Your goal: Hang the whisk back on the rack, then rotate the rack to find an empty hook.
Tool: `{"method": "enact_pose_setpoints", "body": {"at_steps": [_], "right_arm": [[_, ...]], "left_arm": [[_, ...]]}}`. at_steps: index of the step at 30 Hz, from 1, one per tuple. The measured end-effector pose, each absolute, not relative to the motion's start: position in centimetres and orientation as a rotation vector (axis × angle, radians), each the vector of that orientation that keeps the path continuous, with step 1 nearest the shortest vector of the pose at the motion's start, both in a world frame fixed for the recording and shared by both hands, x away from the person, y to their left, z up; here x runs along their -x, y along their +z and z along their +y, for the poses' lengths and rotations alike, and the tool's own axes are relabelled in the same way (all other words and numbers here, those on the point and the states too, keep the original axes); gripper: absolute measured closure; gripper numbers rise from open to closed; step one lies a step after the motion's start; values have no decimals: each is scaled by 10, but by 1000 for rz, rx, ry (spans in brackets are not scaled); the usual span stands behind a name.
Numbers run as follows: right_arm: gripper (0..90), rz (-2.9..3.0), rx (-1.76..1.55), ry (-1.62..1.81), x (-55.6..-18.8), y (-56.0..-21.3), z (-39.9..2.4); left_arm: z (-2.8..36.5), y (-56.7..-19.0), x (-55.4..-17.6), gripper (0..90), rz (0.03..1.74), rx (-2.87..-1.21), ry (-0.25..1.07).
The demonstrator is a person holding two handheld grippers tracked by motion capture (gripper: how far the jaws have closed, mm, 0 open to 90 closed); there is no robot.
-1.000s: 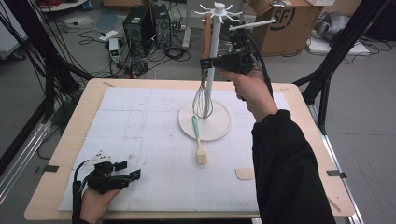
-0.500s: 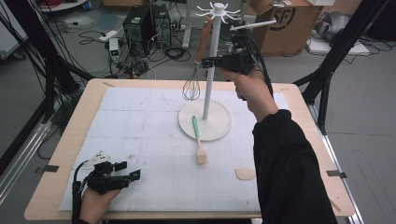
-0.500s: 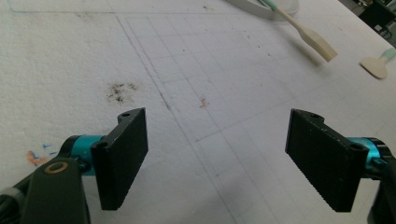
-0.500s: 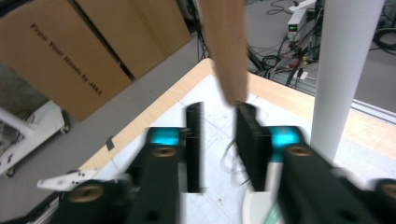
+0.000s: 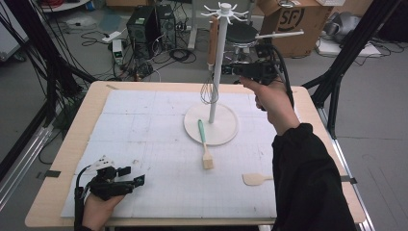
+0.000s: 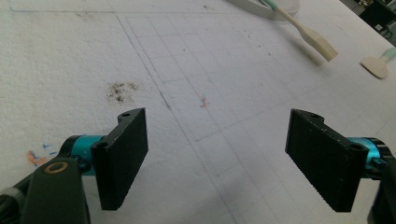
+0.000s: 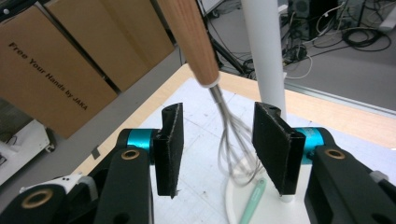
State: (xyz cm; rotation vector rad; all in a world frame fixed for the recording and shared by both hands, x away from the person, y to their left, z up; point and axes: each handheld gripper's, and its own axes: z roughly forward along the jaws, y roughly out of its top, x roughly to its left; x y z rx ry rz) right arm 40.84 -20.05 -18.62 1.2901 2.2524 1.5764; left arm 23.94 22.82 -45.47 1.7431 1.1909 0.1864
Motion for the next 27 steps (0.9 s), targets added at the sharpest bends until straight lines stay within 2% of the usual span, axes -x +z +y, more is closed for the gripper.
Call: {"method": "enact_pose_setpoints", "body": {"at_steps": [6, 11, 14, 18, 27], "right_arm": [[523, 2231, -1303, 1583, -406, -188, -207], [556, 2198, -1315, 1626, -407, -181, -209], [644, 2162, -1302, 1673, -410, -169, -209], [895, 2156, -1272, 1684, -414, -147, -205], [900, 2135, -1299, 1695, -422, -113, -208]], "left_arm": [[228, -455, -242, 218, 1199, -1743, 186], [228, -455, -243, 218, 1199, -1746, 183], [228, -455, -243, 218, 1201, -1738, 178], [229, -455, -243, 218, 1198, -1737, 172], [231, -456, -243, 217, 1198, -1720, 156]]}}
